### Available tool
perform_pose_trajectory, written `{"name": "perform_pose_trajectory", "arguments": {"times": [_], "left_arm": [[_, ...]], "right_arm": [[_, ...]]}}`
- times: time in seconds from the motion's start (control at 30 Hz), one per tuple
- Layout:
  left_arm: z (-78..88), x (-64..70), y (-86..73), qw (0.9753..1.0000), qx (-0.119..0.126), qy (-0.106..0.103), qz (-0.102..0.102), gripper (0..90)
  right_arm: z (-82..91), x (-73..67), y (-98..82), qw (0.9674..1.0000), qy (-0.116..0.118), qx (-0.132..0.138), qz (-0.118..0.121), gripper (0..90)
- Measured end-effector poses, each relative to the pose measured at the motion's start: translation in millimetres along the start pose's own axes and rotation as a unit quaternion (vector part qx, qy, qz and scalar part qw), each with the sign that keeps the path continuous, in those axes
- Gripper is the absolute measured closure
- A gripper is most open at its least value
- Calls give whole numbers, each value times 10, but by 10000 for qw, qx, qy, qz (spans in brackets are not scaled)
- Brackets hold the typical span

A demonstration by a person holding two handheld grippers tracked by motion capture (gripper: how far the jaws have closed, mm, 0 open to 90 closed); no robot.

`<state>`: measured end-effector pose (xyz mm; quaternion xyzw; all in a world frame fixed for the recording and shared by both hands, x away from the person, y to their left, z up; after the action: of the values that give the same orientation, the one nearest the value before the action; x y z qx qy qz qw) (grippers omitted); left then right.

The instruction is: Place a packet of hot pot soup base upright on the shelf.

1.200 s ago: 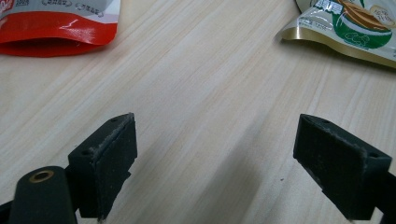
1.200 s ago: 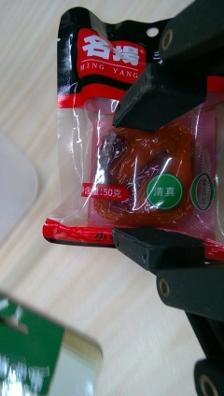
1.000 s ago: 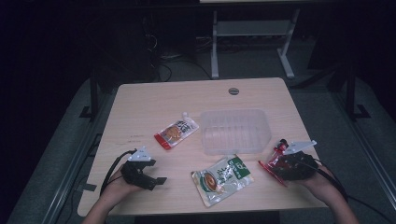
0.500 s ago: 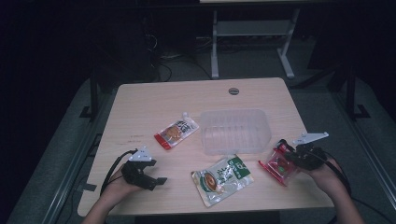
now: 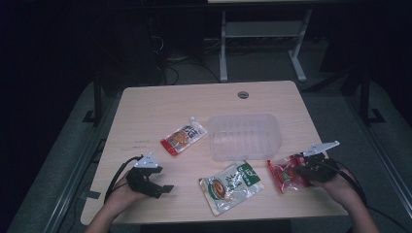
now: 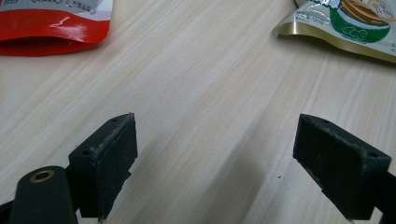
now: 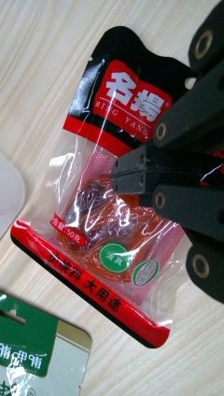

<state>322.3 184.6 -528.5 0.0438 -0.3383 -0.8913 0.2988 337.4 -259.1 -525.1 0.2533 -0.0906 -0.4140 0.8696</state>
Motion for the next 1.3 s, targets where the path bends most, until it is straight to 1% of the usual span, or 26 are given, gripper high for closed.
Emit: {"name": "perform_pose_trajectory", "arguments": {"times": [0.03, 0.07, 0.13, 0.2, 0.23, 0.3, 0.37, 0.4, 0.43, 0.57, 0.6, 0.67, 0.73, 0.77, 0.83, 0.9, 1.0, 1.03, 1.07, 1.1, 1.13, 1.17, 1.2, 1.23, 1.27, 1.3], "left_arm": [[-2, 9, -2, 10000, -5, -19, 31, 133], [0, 5, -7, 10000, -35, -15, -2, 133], [-1, 8, -7, 10000, -36, -21, -7, 134], [-7, 4, -11, 10000, -49, -16, -14, 133], [-7, 4, -11, 10000, -49, -16, -14, 133], [-12, 11, -14, 10000, -66, -37, -9, 133], [-15, 23, -10, 10000, -51, -49, -10, 133], [-15, 26, -11, 10000, -60, -51, -17, 133], [-15, 22, -13, 9999, -83, -55, -68, 133], [-25, 39, -3, 9999, -48, -81, -58, 133], [-23, 48, -2, 9999, -73, -87, -94, 133], [-25, 70, 2, 9999, -70, -115, -92, 133], [-25, 91, 19, 9999, -32, -124, -103, 133], [-22, 104, 31, 9998, -20, -136, -155, 134], [-13, 153, 75, 9996, 48, -161, -215, 134], [-3, 214, 131, 9992, 109, -186, -327, 136], [3, 334, 216, 9984, 138, -286, -470, 140], [-1, 388, 253, 9982, 174, -352, -456, 140], [-4, 432, 294, 9978, 205, -401, -492, 145], [-4, 432, 294, 9978, 205, -401, -492, 159], [-15, 523, 378, 9968, 269, -513, -543, 179], [-27, 566, 425, 9964, 314, -554, -563, 200], [-42, 604, 466, 9959, 322, -602, -597, 213], [-42, 604, 466, 9959, 322, -602, -597, 234], [-83, 681, 553, 9949, 337, -697, -650, 262], [-110, 719, 596, 9943, 344, -741, -679, 285]], "right_arm": [[-5, -8, 11, 10000, -11, 8, 46, 896], [-5, -8, 11, 10000, -11, 8, 46, 896], [3, -5, 32, 9999, -111, 14, 94, 896], [20, -12, 100, 9997, -117, 161, 136, 896], [20, -12, 100, 9997, -117, 161, 136, 896], [-27, -35, 108, 9997, -108, 38, 215, 897], [-43, -43, 117, 9996, -114, 69, 233, 897], [-45, -59, 124, 9997, -38, 70, 212, 896], [-54, -81, 133, 9997, -20, 68, 242, 897], [-63, -114, 144, 9995, 34, 79, 305, 896], [-71, -140, 152, 9995, 83, 82, 300, 896], [-78, -169, 160, 9993, 146, 84, 322, 897], [-82, -211, 163, 9991, 222, 77, 363, 896], [-81, -240, 160, 9990, 251, 58, 368, 896], [-90, -286, 171, 9984, 309, 88, 460, 896], [-98, -334, 180, 9978, 370, 99, 540, 896], [-109, -384, 200, 9972, 399, 86, 626, 896], [-112, -388, 208, 9970, 374, 104, 676, 896], [-106, -390, 213, 9970, 353, 106, 680, 896], [-106, -390, 213, 9970, 353, 106, 680, 896], [-82, -387, 225, 9971, 353, 160, 649, 889], [-67, -370, 233, 9971, 326, 208, 651, 878], [-48, -361, 237, 9974, 312, 243, 597, 861], [-31, -349, 239, 9975, 307, 282, 562, 843], [-13, -333, 234, 9978, 283, 301, 513, 826], [-2, -324, 229, 9980, 265, 310, 482, 805]]}}
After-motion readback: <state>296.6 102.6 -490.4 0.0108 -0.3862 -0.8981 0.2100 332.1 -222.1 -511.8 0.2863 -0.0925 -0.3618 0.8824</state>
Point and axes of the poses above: each handheld gripper's, and its own axes: z roughly backward along the jaws, y roughly out of its top, x roughly to its right, the point moved 10 cm from there along -z, roughly forward along the jaws, and after that the axes turned 3 degrees about -x, right-handed, at the moved point
